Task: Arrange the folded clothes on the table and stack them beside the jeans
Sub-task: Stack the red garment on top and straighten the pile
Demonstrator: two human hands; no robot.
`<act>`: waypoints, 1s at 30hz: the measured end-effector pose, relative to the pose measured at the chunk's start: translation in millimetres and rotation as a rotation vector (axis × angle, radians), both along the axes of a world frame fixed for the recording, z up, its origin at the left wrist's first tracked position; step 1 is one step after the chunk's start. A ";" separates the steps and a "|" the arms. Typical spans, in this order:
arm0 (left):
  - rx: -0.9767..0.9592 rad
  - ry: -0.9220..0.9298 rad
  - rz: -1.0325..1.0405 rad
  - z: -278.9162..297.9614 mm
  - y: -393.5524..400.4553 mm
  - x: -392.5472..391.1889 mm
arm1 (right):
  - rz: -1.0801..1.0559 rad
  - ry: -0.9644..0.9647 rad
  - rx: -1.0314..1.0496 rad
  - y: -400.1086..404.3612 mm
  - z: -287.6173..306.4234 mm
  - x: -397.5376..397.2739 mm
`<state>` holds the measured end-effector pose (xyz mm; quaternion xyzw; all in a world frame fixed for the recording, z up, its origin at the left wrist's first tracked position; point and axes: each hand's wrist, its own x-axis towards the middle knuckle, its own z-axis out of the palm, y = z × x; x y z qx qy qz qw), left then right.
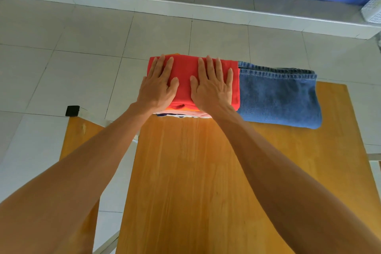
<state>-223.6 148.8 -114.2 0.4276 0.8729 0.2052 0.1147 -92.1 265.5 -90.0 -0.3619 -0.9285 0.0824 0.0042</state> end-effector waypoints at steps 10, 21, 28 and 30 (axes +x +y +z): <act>-0.069 -0.022 0.008 3.4 2.0 0.3 | -0.047 0.009 -0.019 -0.2 -2.3 -0.4; 0.140 0.115 0.074 42.6 29.0 2.6 | -0.077 0.143 -0.015 23.2 19.8 14.3; 0.143 0.159 -0.085 23.9 70.0 -36.3 | -0.110 0.157 0.036 13.4 -1.5 10.4; 0.190 0.212 -0.070 19.3 72.6 -36.2 | -0.134 0.141 0.038 13.3 -4.1 8.5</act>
